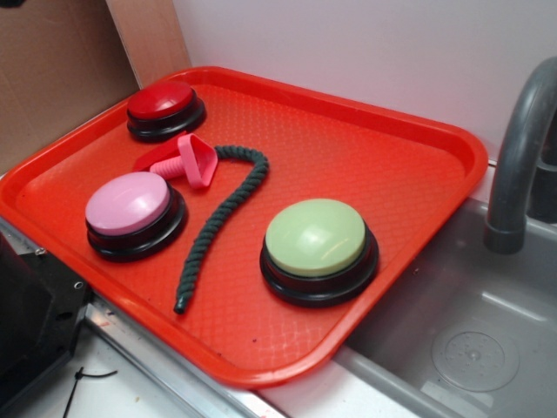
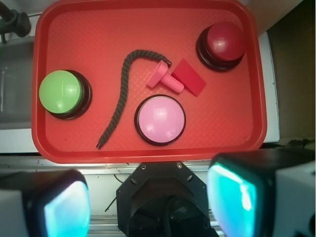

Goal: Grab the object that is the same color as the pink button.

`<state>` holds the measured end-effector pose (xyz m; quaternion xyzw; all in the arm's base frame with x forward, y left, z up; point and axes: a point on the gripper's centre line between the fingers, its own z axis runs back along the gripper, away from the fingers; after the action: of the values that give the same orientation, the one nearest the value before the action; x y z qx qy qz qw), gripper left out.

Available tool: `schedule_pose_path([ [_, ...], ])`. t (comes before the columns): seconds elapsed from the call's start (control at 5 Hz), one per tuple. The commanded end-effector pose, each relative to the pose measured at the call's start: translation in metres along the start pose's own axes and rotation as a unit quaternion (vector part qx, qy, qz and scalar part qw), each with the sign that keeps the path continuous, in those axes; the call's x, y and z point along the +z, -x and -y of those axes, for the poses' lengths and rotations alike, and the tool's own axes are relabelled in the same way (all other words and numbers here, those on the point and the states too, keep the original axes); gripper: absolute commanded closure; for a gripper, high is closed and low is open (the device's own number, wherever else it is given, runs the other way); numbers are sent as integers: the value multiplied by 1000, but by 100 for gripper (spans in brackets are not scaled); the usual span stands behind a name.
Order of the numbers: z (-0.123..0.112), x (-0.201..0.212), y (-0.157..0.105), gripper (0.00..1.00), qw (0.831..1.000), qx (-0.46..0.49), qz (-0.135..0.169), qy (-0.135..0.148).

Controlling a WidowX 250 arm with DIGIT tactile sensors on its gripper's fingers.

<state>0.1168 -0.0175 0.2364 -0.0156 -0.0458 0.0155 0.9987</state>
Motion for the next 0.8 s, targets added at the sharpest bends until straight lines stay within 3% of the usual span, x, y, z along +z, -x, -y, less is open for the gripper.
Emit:
schedule_pose_path([
  [0.0, 0, 0, 0, 0, 1000, 0, 0, 0],
  [0.2, -3, -9, -6, 0, 997, 72, 15, -18],
  [0.4, -8, -23, -17, 0, 990, 137, 27, -19],
  [0.6, -17, -42, -29, 0, 973, 224, 57, -23],
])
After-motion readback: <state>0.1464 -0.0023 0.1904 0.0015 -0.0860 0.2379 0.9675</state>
